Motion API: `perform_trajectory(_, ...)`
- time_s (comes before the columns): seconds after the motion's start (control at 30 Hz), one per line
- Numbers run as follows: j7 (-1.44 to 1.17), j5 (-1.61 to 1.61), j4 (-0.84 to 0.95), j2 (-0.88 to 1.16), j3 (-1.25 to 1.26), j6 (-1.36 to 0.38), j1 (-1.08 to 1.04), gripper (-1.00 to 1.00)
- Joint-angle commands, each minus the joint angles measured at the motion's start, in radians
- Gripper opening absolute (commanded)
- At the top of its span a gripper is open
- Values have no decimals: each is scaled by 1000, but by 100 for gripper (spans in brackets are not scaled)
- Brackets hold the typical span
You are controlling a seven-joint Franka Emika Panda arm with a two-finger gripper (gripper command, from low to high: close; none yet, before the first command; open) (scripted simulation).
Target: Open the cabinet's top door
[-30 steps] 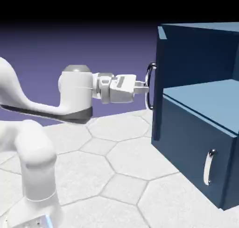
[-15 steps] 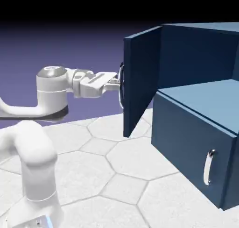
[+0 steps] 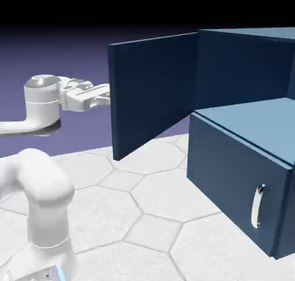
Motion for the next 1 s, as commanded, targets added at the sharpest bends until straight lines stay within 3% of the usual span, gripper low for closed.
perform_trajectory(0.0, 3, 30, 32, 19, 37, -36, -19, -100)
perform_trajectory(0.43, 6, 271, 502, 157, 415, -421, -402, -100)
perform_trajectory(0.97, -100, 384, 1082, 99, 673, -792, -905, -100)
